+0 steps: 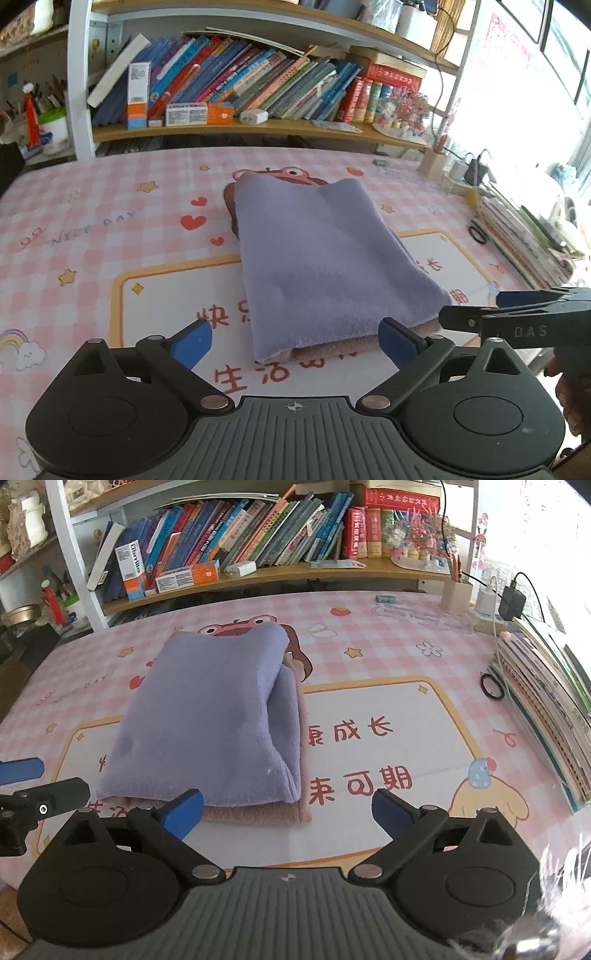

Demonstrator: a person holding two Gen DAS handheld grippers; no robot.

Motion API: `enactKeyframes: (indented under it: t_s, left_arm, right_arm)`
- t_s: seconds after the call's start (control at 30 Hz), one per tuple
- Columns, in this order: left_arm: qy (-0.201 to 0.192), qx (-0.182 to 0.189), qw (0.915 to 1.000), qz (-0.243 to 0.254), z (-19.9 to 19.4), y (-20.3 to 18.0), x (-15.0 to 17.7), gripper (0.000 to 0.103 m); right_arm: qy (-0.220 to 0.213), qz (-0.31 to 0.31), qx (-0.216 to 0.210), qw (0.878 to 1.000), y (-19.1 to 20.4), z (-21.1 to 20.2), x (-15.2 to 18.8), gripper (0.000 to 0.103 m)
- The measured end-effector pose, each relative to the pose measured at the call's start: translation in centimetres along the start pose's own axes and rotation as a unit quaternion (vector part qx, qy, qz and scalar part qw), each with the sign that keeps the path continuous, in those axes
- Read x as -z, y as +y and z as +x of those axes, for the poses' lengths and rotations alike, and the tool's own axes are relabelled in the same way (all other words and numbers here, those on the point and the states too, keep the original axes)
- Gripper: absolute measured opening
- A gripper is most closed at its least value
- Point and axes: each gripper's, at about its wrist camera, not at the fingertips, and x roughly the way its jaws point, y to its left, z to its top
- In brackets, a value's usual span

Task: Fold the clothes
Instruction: 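Close both grippers on the sides of the folded sweater bundle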

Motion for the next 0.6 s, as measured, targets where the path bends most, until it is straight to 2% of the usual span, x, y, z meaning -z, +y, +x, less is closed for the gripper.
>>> enactKeyframes:
  t_s: [0.13,0.4,0.5,0.6]
  left_arm:
    - [-0.011,0.038,0.9992,-0.002,-0.4,0.4,0.3,0.098]
    - [-0.031,0.061,0.9974,-0.021,-1.0,0.8,0.0,0.098]
    - [-0.042,0.016,0.9989,-0.015,-1.0,0.7,-0.4,0.098]
    - [-0.036,-0.005,0.9989,-0.028,-0.5,1.3,-1.0,0.098]
  right_arm:
    - [0.002,0.001,0.002,1.000,0.3,-0.1,0.3,0.099]
    - [0.006,0.014,-0.008,1.000,0.2,0.1,0.1,0.099]
    - [0.007,0.031,-0.019,0.999,-0.4,0.3,-0.4,0.099]
    - [0.014,0.048,-0.034,0.998,-1.1,0.7,-1.1,0.099]
